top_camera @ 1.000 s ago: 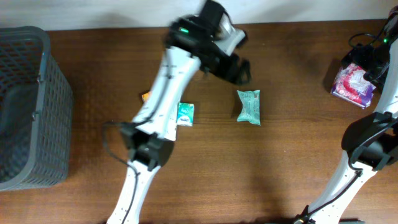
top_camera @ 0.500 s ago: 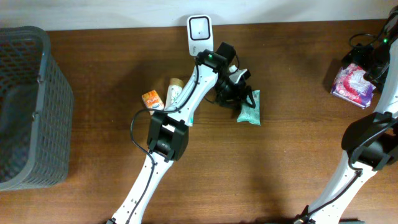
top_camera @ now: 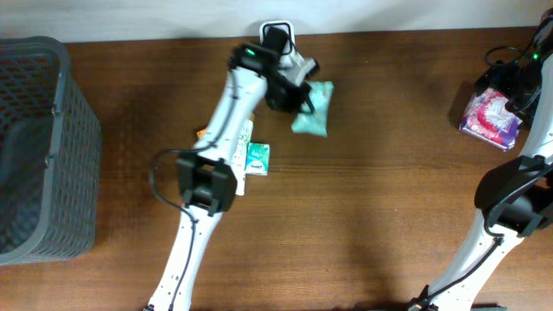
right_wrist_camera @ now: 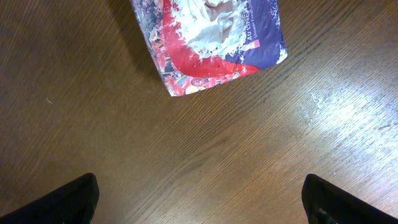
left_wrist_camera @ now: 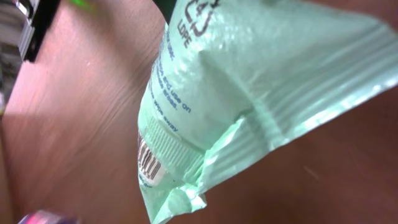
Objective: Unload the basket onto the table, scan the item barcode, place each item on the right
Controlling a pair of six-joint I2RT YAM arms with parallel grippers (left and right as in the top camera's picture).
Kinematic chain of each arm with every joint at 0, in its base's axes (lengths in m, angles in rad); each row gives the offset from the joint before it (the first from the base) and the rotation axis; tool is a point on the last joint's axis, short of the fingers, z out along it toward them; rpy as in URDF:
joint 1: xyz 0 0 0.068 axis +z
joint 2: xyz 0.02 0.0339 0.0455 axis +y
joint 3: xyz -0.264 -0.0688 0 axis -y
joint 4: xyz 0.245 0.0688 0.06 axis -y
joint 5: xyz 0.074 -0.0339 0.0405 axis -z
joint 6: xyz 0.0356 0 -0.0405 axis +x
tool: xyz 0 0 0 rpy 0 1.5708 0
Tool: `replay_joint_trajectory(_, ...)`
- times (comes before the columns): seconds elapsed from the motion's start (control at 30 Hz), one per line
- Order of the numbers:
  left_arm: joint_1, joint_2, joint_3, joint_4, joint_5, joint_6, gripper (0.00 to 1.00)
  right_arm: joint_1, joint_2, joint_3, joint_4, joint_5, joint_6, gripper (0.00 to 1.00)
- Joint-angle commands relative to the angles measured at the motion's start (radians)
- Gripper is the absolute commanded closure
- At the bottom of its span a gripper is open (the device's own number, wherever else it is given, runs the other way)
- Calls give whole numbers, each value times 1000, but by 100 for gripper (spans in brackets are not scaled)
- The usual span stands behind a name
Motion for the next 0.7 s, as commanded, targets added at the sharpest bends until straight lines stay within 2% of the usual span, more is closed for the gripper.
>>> replay_joint_trajectory(0.0,93,-204,61,2,45,109,100,-6,-5,-4,1,-1,1,1)
replay_joint_trajectory(0.07,168,-251,61,-23,297,272,100,-6,-5,-4,1,-1,2,1)
replay_joint_trajectory(0.17,270,-276,61,-110,539,488,100,-6,-5,-4,0,-1,2,1)
replay_joint_trajectory(0.27,305,-301,61,-227,571,654,100,-6,-5,-4,1,-2,2,2)
replay_joint_trajectory(0.67,303,-316,61,-247,568,662,100,-6,-5,-4,1,-2,2,1)
